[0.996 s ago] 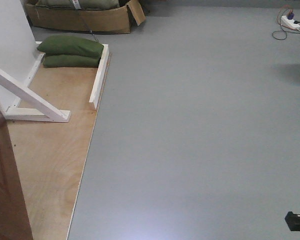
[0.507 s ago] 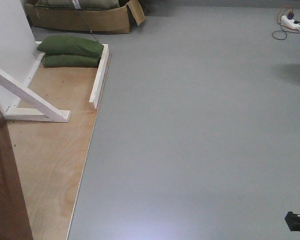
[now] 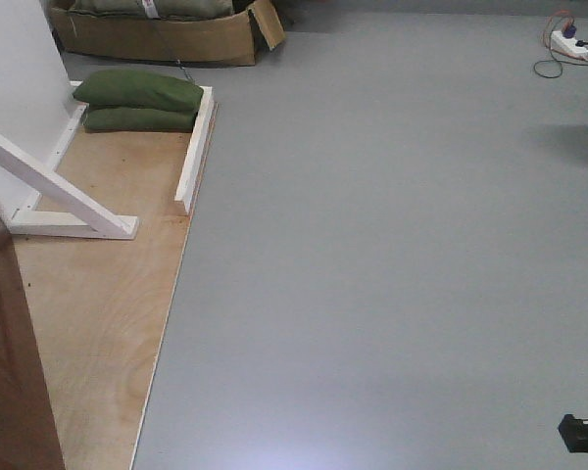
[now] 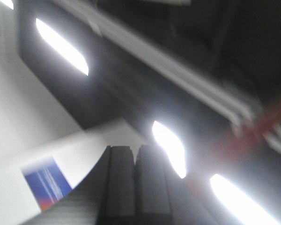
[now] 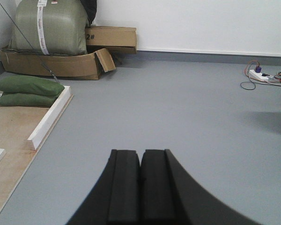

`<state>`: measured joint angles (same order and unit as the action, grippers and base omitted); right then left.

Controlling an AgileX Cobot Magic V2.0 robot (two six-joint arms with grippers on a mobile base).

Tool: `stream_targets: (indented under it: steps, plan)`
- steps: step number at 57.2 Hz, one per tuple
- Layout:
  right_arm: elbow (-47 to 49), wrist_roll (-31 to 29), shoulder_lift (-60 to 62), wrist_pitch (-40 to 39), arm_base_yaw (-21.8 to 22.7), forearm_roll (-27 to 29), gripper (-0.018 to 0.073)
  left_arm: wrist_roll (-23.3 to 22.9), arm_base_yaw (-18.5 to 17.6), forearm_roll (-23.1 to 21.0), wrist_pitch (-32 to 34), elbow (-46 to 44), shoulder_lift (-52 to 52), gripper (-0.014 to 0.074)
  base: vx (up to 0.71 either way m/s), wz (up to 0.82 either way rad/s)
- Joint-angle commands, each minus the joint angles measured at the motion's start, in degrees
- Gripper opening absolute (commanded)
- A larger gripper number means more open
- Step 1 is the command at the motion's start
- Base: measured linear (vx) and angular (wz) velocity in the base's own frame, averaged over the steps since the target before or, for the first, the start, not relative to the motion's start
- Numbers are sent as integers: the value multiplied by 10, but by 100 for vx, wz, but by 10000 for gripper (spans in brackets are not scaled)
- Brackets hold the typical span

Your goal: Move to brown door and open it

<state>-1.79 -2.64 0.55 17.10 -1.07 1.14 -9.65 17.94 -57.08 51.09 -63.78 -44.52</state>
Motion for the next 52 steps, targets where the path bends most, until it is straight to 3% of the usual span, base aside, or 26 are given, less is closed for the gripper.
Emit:
stream_targets:
  steps: [1, 8, 17, 27, 52]
  plan:
    - [-3, -3, 8, -46, 2, -4, 0, 76, 1, -64, 60, -16, -6, -3, 0, 0]
    - [-3, -3, 8, -46, 2, -4, 0, 144, 1, -152, 75, -16, -26, -3, 0, 0]
    - [-3, -3, 8, -46, 2, -4, 0, 164, 1, -240, -3, -21, -70, -3, 0, 0]
    - [-3, -3, 8, -46, 2, -4, 0, 165, 1, -245, -117, -37, -98, -3, 0, 0]
    - [-3, -3, 8, -46, 2, -4, 0, 165, 1, -250, -268, -42, -70, -3, 0, 0]
